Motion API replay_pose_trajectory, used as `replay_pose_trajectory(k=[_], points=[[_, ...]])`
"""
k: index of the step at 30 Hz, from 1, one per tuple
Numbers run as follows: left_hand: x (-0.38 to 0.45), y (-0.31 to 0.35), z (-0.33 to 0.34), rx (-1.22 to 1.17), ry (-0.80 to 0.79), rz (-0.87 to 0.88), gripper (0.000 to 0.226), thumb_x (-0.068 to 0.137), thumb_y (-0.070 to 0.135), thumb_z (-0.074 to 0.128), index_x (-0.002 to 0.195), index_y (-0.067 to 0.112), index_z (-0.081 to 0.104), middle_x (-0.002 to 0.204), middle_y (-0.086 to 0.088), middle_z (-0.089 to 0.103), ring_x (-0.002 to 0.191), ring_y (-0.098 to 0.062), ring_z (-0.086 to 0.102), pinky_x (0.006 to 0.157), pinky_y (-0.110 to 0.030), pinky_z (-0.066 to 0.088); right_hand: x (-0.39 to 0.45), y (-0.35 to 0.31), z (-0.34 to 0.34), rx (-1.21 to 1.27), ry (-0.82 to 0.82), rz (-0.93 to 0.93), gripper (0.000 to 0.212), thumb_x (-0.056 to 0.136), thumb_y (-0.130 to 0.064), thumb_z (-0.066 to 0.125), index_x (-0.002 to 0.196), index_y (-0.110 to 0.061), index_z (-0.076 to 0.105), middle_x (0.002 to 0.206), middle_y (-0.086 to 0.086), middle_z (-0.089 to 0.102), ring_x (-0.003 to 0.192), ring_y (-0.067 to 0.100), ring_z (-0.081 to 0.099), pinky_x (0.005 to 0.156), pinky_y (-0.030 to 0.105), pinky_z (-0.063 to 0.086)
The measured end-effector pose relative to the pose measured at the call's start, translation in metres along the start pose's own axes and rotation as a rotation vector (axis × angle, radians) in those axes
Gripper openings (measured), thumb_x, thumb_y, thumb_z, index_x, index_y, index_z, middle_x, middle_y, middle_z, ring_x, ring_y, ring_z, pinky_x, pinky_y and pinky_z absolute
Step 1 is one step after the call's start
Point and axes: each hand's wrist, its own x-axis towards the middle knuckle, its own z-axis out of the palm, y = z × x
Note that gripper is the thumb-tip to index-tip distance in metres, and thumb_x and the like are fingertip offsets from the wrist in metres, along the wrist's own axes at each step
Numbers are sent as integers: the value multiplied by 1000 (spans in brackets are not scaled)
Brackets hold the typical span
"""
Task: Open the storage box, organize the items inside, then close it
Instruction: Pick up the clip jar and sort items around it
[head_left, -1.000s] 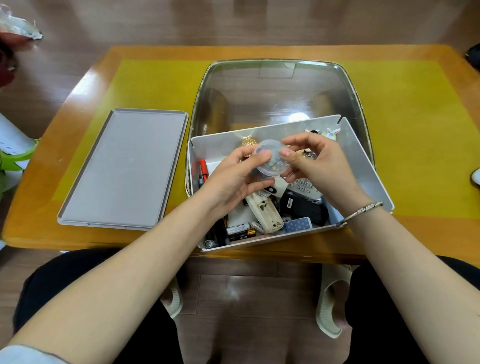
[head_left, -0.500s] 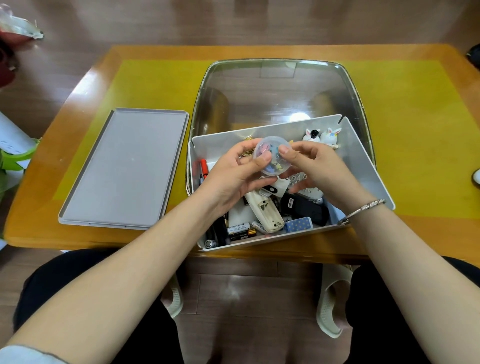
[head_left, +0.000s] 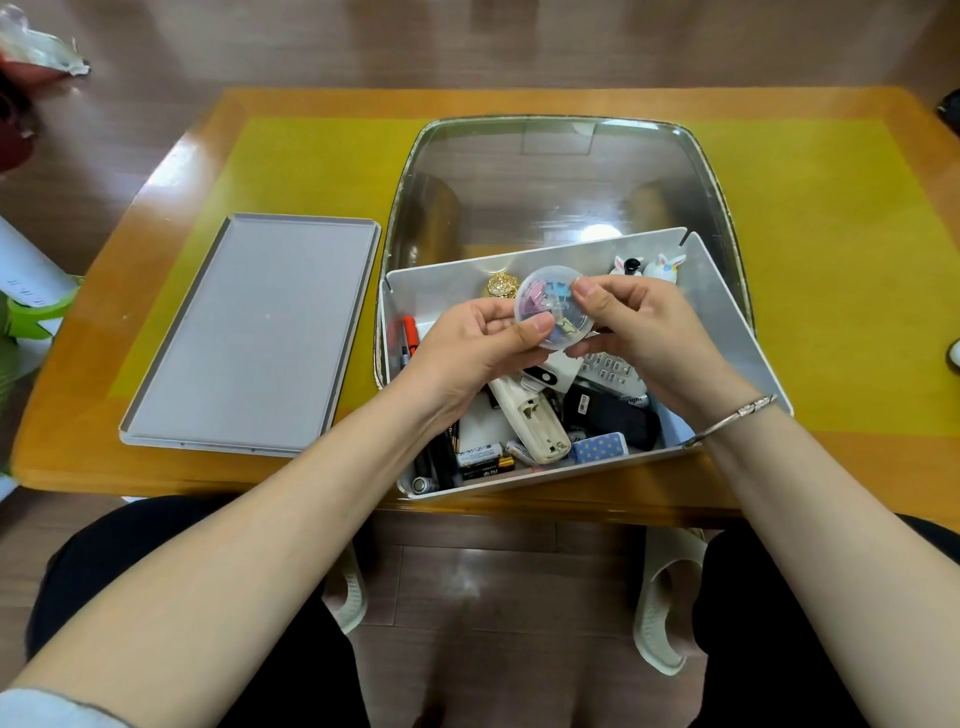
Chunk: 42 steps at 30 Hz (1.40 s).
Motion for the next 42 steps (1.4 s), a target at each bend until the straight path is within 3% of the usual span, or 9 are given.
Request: replay_pose_trajectory(k=[3,10,17,20,23,29,34,38,42], points=[[-1,0,1,33,36,-6,14,89,15,63,95,3,65,94,-15,72,86,-19,68,75,-23,57,2,3,1,14,-4,28,40,89,-33,56,98,5,66,94,32,63,78,33,57,65,32,57],[-3,7,0,44,20,4,15,92,16,59,100,5,64,96,-14,72,88,-21,69,71,-26,58,4,6,0,83,-35,52,33,85,-40,56,94,-11,70,88,11,68,77,23,60,61,28,55],[-10,4,-1,62,22,124,32,90,8,60,117,-7,53,101,-23,68,92,-26,67,80,-30,58,3,5,0,134,-110,14,36,92,-37,48,105,-10,68,102,15,68,91,26,61,80,42,53],[-9,0,0,76,29,75,28,88,10,63,110,-1,50,93,-14,71,89,-23,68,79,-34,58,3,7,4,-145,32,-33,23,96,-30,49,101,-18,69,86,-2,70,83,20,65,73,40,59],[-4,-5,2,129,73,19,27,88,12,66,105,6,46,90,-10,71,85,-18,70,71,-35,60,2,15,2,-619,141,-140,42,93,-30,55,133,-18,51,102,-4,64,88,11,62,81,29,53],[1,-5,4,277,174,50,43,79,26,72,105,11,40,110,-20,64,95,-26,67,73,-41,59,-7,14,2,-785,-110,-469,71,81,-36,66,143,-23,36,117,-18,45,91,-9,47,74,3,38],[-1,-2,7,295,121,100,42,85,58,53,99,19,43,107,-5,64,93,-16,65,75,-35,57,-4,8,-4,-486,-64,-322,67,72,-12,79,131,-26,49,116,-6,55,88,7,61,72,17,54],[-3,-3,4,161,75,142,28,94,30,52,117,18,43,92,7,67,88,-12,66,76,-36,57,-3,6,-3,-305,-95,-243,72,63,-17,82,127,-29,51,110,-10,60,84,7,67,76,25,57],[-7,0,5,273,41,256,46,94,18,55,138,17,39,119,-1,57,93,-4,65,82,-27,54,-4,4,-2,-208,-123,-207,70,61,-26,78,125,-26,49,107,-6,68,84,16,71,81,30,57]])
